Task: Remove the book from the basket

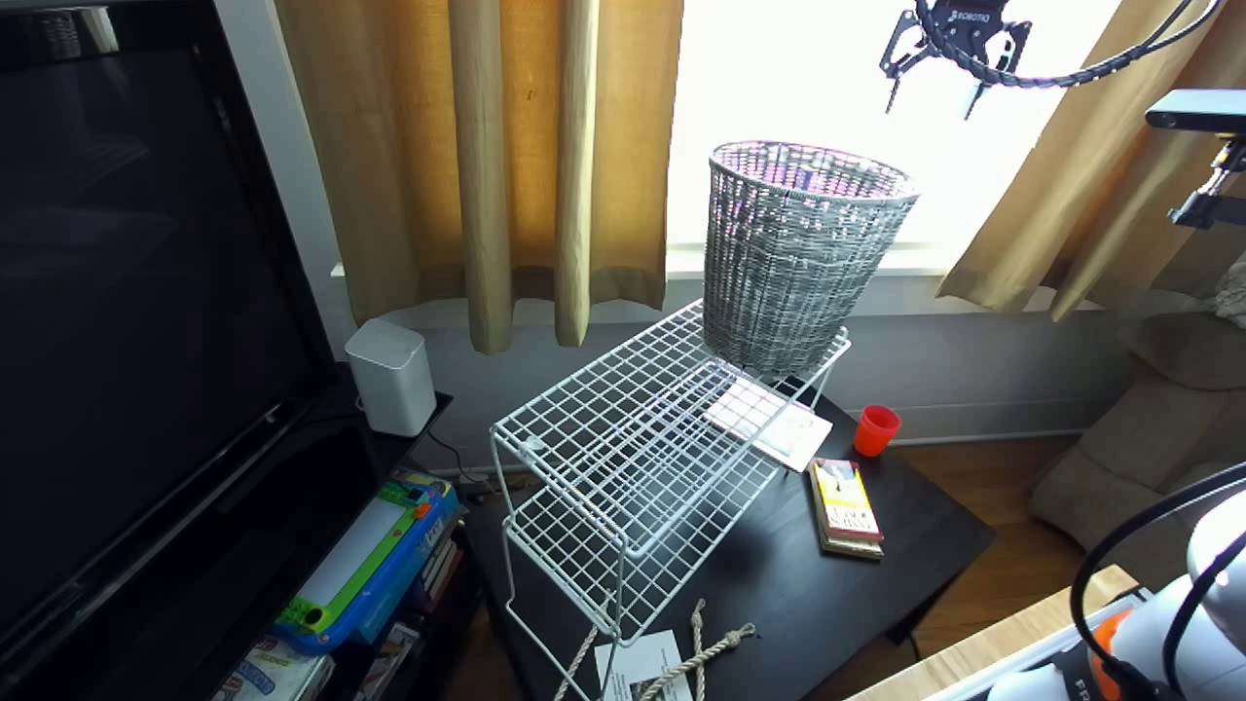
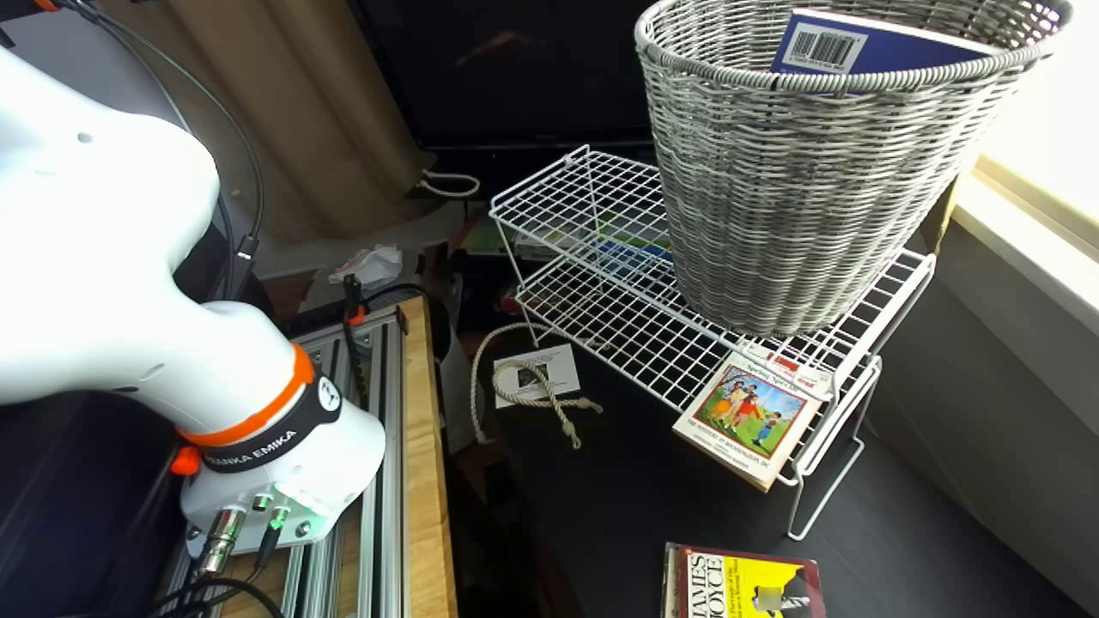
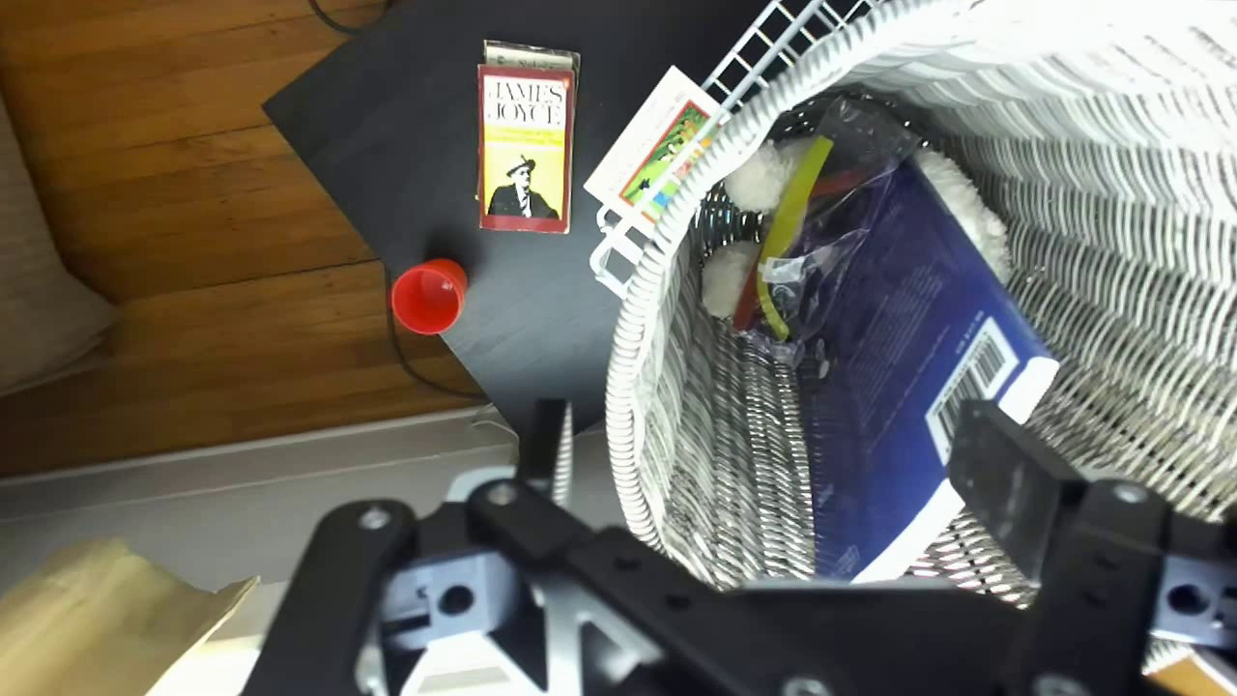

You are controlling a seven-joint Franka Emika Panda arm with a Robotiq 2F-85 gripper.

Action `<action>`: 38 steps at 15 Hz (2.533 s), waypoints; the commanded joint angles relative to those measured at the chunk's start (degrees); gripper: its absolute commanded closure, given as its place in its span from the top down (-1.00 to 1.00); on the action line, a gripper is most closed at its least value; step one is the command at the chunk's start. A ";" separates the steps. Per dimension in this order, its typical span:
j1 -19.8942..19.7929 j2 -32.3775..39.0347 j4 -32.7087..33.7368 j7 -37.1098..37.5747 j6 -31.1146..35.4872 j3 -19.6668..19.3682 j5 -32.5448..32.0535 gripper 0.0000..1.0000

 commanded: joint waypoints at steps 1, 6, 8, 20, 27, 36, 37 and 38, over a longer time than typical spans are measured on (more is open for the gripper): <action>0.22 0.72 -1.10 2.78 5.53 -0.47 5.28 1.00; 1.18 5.11 -0.94 5.04 13.04 0.52 11.92 1.00; 1.43 6.77 -0.68 5.94 11.70 0.91 10.67 1.00; 1.79 11.58 0.81 4.66 8.12 0.93 10.82 1.00; 2.01 15.21 0.02 7.23 7.11 1.00 12.58 0.48; 2.44 14.90 -0.80 7.83 12.27 1.19 15.04 -0.65; 2.52 14.62 -0.85 7.85 12.43 1.20 14.88 -0.81; 2.55 14.20 -0.92 7.72 12.51 1.20 14.93 -0.95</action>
